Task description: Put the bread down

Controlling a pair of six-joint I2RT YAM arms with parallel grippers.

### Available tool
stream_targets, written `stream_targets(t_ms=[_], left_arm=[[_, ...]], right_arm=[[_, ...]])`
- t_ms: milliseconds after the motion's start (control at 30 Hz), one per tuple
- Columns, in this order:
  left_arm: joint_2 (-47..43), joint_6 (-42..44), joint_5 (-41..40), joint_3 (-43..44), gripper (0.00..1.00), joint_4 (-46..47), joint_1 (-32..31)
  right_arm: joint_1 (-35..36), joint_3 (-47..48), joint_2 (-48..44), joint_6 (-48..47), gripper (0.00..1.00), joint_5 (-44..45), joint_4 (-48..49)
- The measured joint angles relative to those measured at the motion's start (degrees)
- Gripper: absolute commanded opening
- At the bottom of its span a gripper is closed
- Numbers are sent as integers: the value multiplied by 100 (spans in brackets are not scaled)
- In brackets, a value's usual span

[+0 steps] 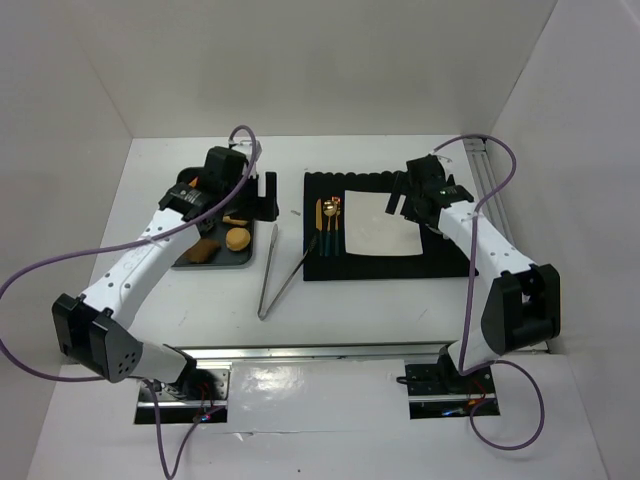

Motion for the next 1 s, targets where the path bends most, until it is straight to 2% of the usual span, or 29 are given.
stream_targets(t_ms=[300,600,833,1000], left_arm=[[133,-122,-76,-22,96,-122,-63],[463,-114,-501,-1137,99,-175,-575],[1080,-140,-518,-1272,99,-94,-942],[1287,-573,-507,-1755,99,136,-1239]], right_arm=[[4,-258,-81,48,100,59,-11],[37,-612,-503,96,100,-83,70],[52,-671,-516,118,100,-223,74],[52,-671,-520,138,100,-267,76]])
